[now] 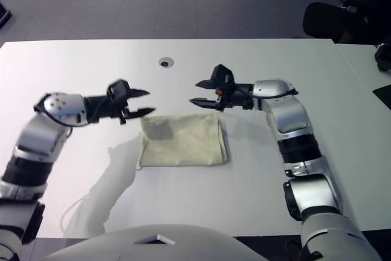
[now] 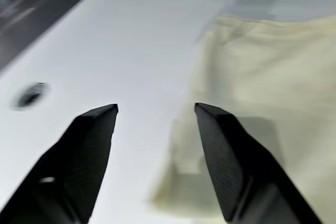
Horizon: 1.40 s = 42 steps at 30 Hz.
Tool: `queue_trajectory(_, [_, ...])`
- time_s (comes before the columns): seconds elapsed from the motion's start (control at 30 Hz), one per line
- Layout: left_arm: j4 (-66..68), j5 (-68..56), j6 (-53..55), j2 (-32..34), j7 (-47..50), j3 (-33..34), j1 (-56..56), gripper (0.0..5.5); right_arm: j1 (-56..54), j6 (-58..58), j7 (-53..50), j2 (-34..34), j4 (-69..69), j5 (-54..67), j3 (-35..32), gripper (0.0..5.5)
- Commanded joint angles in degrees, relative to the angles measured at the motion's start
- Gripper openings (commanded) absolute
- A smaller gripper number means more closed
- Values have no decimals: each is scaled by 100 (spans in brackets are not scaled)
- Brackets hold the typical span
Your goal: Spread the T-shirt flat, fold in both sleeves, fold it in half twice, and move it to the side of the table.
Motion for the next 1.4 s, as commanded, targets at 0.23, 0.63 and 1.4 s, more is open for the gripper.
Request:
queue_trajectory(0.23, [1251, 120, -517, -211, -607, -485, -146, 446, 572, -114, 759, 68, 295, 227, 363, 455])
queue_trajectory(0.63, [2352, 550, -1575, -429, -1086, -842, -356, 539, 704, -1315, 1096, -1, 1504, -367, 617, 540])
queue_trajectory(1.4, [1853, -1409, 269, -497, 329, 2009, -2183, 539, 1913, -3347, -311, -694, 4304, -1459, 459, 540])
